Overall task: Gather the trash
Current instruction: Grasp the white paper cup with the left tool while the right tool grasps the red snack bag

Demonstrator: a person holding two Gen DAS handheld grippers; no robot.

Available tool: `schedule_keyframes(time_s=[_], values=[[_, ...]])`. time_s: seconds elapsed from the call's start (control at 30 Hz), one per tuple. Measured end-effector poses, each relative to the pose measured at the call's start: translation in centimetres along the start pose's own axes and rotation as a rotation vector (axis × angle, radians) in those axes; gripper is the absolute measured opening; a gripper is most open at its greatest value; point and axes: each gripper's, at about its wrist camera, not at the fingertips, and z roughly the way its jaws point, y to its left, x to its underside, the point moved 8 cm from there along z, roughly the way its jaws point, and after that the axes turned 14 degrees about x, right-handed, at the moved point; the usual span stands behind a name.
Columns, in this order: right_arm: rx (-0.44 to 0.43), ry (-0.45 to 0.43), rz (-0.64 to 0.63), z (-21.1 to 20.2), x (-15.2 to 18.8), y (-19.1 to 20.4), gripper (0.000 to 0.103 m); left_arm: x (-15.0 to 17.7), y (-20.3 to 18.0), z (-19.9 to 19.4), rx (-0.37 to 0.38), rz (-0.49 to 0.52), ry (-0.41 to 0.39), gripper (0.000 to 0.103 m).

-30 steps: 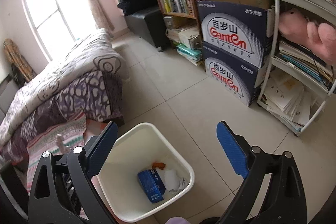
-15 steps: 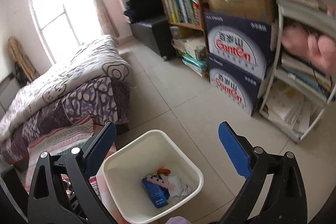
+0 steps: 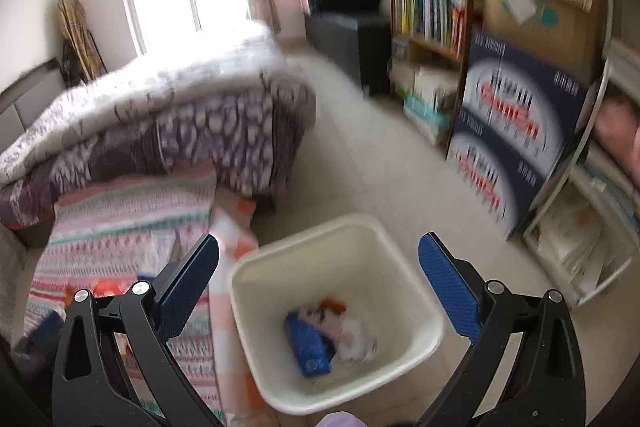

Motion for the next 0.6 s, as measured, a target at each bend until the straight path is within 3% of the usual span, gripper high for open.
schedule_keyframes(time_s=[0.07,0.2,0.33,0.43,0.6], values=[[-0.045,0.049,0.006,0.6,0.7,1.3,0.096,-0.3,2.3,0.1,-0.021,-0.044,0.009,0.084],[-0.073,0.036,-0.068,-0.2,1.6,4.6,0.096,-0.8,7.0,-0.2,-0.065,-0.141,0.012,0.084],[-0.127,0.028,-0.168,-1.2,2.7,8.1,0.096,-1.4,11.0,-0.1,-0.126,-0.172,0.035,0.084],[-0.172,0.017,-0.266,-1.7,3.8,11.0,0.096,-1.4,14.4,0.3,-0.186,-0.163,0.083,0.084],[-0.286,-0.001,-0.476,-2.5,6.4,16.1,0.096,0.1,20.3,2.0,-0.255,-0.124,0.239,0.084]])
